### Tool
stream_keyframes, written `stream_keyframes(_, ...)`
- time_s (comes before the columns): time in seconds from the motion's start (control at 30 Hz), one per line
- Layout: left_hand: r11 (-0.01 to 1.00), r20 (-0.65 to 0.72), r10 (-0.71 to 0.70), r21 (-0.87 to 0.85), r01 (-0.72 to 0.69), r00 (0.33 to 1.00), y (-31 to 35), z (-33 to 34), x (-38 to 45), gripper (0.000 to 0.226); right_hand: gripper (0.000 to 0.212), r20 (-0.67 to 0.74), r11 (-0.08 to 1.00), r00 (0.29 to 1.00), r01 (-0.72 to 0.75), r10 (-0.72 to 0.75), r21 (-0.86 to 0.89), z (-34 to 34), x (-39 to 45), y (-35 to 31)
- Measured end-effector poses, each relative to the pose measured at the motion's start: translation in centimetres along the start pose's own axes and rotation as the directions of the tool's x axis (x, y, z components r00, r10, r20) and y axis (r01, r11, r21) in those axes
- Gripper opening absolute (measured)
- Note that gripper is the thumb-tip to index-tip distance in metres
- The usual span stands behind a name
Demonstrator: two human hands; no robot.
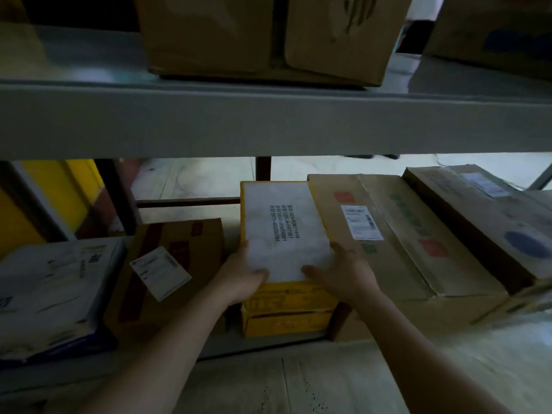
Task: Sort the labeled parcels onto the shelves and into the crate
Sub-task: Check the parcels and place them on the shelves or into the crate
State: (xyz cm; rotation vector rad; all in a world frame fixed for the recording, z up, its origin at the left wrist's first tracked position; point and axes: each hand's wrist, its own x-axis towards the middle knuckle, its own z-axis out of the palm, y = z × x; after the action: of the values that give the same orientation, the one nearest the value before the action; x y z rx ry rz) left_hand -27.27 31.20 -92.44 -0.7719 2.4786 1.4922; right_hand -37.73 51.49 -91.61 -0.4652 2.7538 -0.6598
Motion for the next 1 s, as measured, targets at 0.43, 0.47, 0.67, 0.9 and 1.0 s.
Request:
stream_keyframes(0.43, 0.981, -0.032, -0.183, 0.056, 0.185, 0.983, -0.4, -1.3, -2.1, 0.119, 0.029, 0.003, 0.935, 0.995, 0.093, -0.1, 0.341, -1.0, 0.0, -0.6)
stream_keyframes(0.47, 0.978, -0.031, -0.192, 0.074, 0.194, 0.981, -0.6, -1.6, -2.0, 0.121, 0.03, -0.006, 0.925, 0.995, 0.098, -0.103, 0.368, -0.9, -0.1, -0.8)
stream_keyframes(0.67, 0.954, -0.067, -0.23, 0.184, 0.239, 0.971, 0.3, -2.6, -3.0, 0.101, 0.019, -0.06, 0.793, 0.991, 0.135, -0.123, 0.595, 0.1, -0.6, -1.8)
stream_keyframes(0.9, 0.888, -0.082, -0.082, 0.447, 0.11, 0.993, 3.9, -1.4, -2.8, 0.106, 0.032, -0.07, 0.76, 0.975, 0.21, -0.213, 0.615, 1.8, -1.0, -3.3)
stream_keyframes(1.0, 0.875, -0.028, -0.048, 0.481, 0.055, 0.998, 5.3, 0.2, -2.7, 0.112, 0.034, -0.075, 0.762, 0.978, 0.198, -0.194, 0.617, 2.1, -0.9, -2.7)
